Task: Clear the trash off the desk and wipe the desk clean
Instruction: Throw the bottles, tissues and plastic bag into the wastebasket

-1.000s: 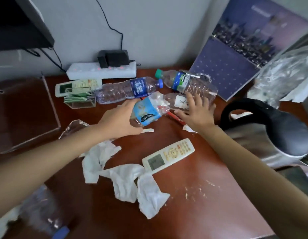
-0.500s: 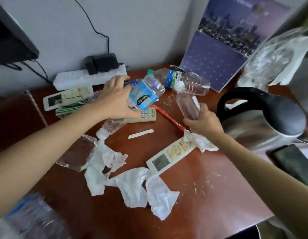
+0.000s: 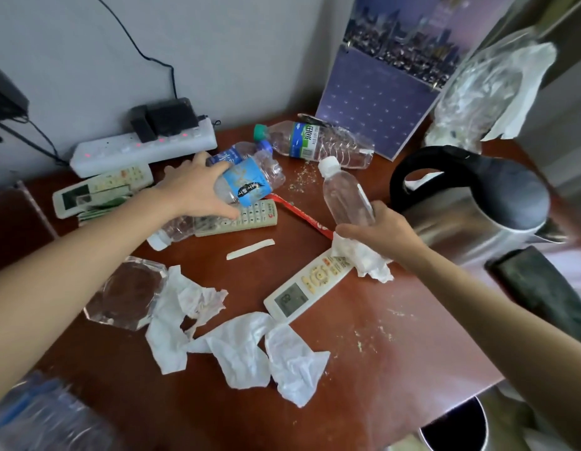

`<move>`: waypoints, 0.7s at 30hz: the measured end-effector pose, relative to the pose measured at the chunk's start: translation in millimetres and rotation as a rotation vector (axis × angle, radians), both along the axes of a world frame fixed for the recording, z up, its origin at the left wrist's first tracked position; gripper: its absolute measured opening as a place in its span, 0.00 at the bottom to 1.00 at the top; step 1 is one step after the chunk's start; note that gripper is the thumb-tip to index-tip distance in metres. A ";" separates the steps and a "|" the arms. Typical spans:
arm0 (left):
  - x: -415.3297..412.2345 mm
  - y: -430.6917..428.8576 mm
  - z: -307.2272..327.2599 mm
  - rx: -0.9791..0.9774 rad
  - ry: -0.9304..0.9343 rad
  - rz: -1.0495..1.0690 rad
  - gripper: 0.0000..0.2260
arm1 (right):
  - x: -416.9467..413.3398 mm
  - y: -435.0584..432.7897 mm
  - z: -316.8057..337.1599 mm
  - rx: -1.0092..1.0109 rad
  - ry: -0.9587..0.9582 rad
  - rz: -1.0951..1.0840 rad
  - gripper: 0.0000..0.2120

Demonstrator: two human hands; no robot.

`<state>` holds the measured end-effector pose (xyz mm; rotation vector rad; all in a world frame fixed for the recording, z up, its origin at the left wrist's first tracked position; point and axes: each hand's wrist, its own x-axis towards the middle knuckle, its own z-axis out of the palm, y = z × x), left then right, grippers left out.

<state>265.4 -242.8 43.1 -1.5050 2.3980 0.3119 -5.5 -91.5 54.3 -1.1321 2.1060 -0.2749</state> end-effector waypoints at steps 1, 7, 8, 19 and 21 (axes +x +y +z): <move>-1.0 3.1 0.1 0.003 0.021 0.003 0.45 | -1.4 5.1 -1.4 0.043 -0.016 0.016 0.27; -12.9 10.2 24.9 0.015 0.458 0.096 0.29 | 8.6 24.7 -12.1 0.077 -0.197 -0.006 0.30; -15.2 10.8 26.9 0.021 0.438 0.083 0.29 | 10.4 24.5 -11.9 0.070 -0.195 -0.024 0.31; -6.5 20.6 31.6 0.370 0.428 -0.080 0.27 | 7.1 26.6 13.2 -0.206 -0.268 -0.179 0.30; -24.2 29.9 22.1 0.353 0.221 -0.176 0.34 | 7.5 23.4 21.0 -0.274 -0.289 -0.206 0.28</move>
